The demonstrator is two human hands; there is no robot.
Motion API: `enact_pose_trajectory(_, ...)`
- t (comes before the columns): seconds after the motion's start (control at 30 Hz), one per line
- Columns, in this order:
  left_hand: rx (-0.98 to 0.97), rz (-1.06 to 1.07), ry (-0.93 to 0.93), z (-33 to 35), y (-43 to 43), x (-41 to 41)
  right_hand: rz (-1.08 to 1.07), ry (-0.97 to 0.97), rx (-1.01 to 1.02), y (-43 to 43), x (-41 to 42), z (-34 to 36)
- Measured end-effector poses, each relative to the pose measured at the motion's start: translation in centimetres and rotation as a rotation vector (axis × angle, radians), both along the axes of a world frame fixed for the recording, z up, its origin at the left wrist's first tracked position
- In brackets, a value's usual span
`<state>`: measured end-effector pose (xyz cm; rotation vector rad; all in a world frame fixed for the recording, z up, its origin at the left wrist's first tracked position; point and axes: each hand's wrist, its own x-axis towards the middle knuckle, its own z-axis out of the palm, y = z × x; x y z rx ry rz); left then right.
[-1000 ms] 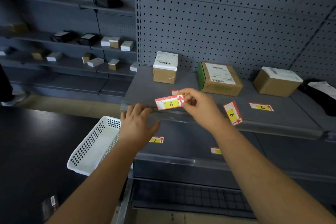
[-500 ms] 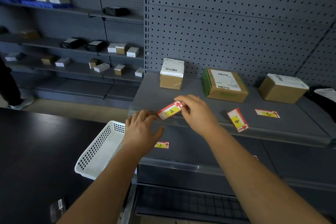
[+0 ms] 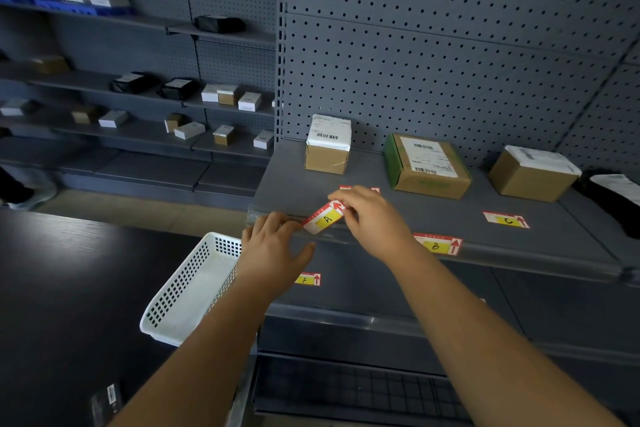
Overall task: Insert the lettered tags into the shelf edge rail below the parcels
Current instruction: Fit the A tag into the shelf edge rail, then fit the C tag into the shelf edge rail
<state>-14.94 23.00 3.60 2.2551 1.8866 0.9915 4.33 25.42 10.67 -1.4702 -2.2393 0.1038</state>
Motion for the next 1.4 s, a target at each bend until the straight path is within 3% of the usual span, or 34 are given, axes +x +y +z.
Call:
enact_pose_trajectory(0.4, -0.023, -0.022, 0.01, 0.4, 0.5, -0.1, -0.034, -0.046, -0.033, 0.1, 0.3, -0.8)
enact_pose_trajectory(0.57, 0.017, -0.074, -0.008, 0.5, -0.3, 0.1, -0.08, 0.07, 0.002, -2.3, 1.8, -1.2)
enact_pose_trajectory(1.0, -0.019, -0.277, -0.012, 0.3, -3.2, 6.6, -0.24, 0.132, -0.016, -9.4, 11.1, -3.3)
enact_pose_trajectory(1.4, -0.085, -0.236, 0.027, 1.5, -10.1, 13.7, -0.17, 0.182, -0.088, -14.7, 18.8, -4.5)
